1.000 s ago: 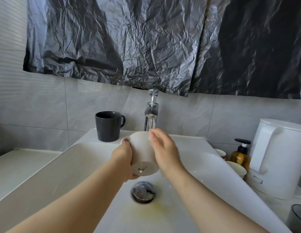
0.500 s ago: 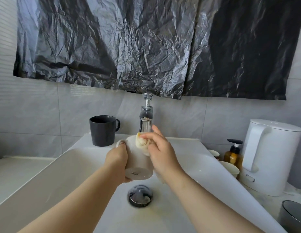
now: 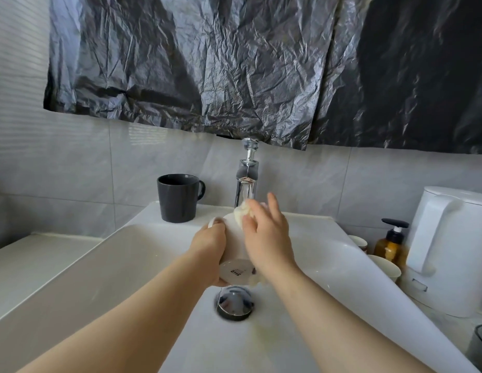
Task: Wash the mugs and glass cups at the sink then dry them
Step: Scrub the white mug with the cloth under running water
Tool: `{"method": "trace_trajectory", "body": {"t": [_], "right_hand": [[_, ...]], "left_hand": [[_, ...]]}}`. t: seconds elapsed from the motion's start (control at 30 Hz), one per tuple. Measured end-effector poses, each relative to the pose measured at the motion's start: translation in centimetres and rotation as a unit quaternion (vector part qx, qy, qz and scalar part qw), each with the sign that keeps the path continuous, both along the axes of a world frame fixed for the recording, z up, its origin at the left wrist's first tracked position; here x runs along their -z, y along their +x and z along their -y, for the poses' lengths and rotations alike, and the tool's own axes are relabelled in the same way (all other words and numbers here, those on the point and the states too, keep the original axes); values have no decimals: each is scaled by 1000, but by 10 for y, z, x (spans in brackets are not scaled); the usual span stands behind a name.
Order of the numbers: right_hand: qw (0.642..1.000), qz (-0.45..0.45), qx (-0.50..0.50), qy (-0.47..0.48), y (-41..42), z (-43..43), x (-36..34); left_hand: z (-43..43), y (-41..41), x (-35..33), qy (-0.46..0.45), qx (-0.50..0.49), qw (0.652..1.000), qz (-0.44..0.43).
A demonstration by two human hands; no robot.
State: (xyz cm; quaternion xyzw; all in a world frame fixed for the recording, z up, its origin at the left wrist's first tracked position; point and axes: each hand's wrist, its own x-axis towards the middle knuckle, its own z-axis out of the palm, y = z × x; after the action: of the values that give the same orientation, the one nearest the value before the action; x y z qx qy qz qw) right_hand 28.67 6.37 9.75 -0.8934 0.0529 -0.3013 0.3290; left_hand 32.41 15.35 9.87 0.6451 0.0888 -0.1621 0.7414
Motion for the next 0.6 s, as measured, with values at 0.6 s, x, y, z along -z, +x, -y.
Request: {"method": "trace_trajectory", "body": {"t": [0.6], "right_hand": [[997, -1, 73, 35, 9, 4, 2]], "left_hand": [[-5, -8, -9, 4, 10, 1000, 14]]}}
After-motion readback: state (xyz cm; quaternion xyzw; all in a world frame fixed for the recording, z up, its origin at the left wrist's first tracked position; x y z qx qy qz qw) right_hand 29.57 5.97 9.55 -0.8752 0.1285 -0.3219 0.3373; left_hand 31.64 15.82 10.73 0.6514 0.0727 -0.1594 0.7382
